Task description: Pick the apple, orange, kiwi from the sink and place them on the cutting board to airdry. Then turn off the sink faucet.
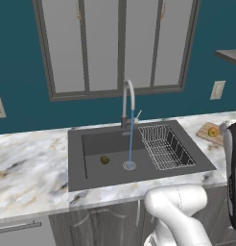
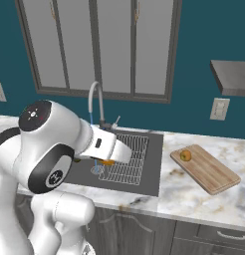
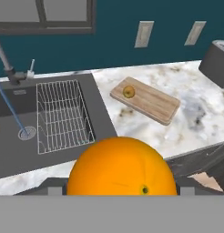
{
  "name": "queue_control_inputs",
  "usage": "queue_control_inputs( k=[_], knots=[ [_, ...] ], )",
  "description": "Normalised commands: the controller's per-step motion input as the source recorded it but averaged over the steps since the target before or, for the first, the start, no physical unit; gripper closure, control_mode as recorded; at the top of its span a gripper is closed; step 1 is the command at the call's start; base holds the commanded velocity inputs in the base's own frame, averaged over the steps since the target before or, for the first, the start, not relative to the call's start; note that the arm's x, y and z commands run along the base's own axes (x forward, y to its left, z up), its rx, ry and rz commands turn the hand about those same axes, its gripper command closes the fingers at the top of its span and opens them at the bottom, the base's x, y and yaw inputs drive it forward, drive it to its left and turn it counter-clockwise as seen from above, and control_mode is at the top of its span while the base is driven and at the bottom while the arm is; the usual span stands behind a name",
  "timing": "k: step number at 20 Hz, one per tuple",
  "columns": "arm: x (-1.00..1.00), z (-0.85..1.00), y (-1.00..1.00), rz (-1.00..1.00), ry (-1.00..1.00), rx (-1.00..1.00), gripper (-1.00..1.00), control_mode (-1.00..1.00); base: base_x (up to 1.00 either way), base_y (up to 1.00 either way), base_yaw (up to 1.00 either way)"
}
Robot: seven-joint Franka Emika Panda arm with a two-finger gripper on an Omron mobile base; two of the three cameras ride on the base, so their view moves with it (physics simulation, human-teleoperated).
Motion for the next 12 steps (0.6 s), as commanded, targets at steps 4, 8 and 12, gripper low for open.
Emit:
queue_control_inputs(
  k=[4, 8, 12],
  knots=[
    [0.14, -0.08, -0.53, -0.03, 0.0, -0.01, 1.0, -1.0, 0.0, 0.0, 0.0],
    [0.27, -0.1, -0.46, -0.01, 0.0, 0.0, 1.0, -1.0, 0.0, 0.0, 0.0],
    [0.24, -0.1, -0.47, 0.0, 0.0, 0.0, 1.0, -1.0, 0.0, 0.0, 0.0]
  ],
)
